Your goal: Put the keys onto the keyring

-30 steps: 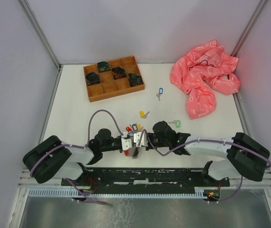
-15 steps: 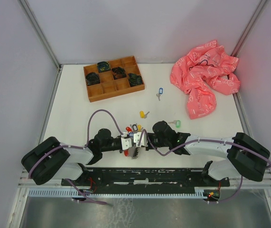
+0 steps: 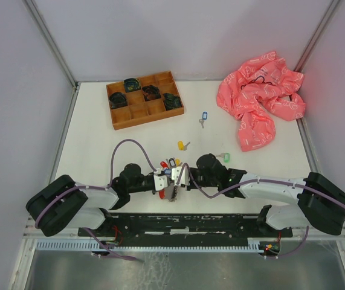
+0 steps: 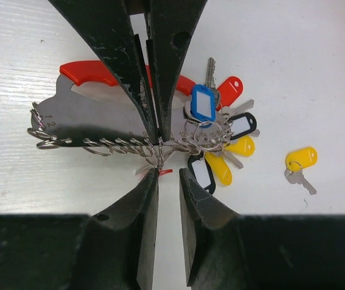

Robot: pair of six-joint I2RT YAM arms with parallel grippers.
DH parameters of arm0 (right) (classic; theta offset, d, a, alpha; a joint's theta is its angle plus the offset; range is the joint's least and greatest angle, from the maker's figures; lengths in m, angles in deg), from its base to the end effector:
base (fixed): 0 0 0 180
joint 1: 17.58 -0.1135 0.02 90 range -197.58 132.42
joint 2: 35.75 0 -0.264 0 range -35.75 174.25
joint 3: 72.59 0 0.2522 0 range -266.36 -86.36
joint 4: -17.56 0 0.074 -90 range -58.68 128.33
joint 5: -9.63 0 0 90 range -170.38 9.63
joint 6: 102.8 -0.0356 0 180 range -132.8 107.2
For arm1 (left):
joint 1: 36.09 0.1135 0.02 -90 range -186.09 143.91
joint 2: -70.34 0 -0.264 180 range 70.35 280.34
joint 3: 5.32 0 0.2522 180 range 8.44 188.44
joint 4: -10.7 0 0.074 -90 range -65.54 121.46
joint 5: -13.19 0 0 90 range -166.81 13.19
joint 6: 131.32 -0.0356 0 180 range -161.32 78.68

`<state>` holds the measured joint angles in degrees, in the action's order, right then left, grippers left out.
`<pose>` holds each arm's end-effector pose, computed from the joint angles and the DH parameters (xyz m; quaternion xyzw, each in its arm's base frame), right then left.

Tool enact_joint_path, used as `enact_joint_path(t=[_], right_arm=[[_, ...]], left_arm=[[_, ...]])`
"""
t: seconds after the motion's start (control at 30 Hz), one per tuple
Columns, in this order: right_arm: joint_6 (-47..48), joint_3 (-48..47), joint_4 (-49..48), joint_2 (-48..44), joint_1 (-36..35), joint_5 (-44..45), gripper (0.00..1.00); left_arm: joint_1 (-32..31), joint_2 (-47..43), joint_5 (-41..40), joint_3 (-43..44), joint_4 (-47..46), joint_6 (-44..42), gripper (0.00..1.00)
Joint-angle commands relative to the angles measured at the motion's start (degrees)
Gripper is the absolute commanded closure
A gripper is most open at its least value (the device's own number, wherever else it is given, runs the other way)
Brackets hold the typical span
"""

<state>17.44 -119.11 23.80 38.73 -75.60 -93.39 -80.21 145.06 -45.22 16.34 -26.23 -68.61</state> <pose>0.1320 0.2265 0.1885 -0.6495 0.5933 0.2089 0.4273 0.1322 -0.1542 0.1376 0.5817 0.5291 -0.2998 0.5402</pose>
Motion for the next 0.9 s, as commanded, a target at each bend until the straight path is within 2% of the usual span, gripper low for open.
enact_joint_path(t=[0.0, 0.43, 0.67, 0.87], right_arm=[[-1.27, 0.31, -1.02, -0.55, -0.21, 2.02, 0.71], [-2.87, 0.2, -1.24, 0.47, -0.24, -1.58, 0.69], [-6.14, 0.77, -1.09, -0.92, -0.22, -1.64, 0.61], [-7.54, 1.25, -4.62, 1.89, -0.23, -0.67, 0.63]], left_arm=[[-0.12, -1.42, 0.05, 1.5, -3.71, 0.57, 0.97], [-0.15, -1.33, -0.61, 1.58, -3.8, 0.81, 0.97], [-0.18, -0.98, -0.83, 1.77, -3.83, 1.01, 0.97], [-0.17, -1.06, -0.92, 1.77, -3.81, 1.23, 0.97]])
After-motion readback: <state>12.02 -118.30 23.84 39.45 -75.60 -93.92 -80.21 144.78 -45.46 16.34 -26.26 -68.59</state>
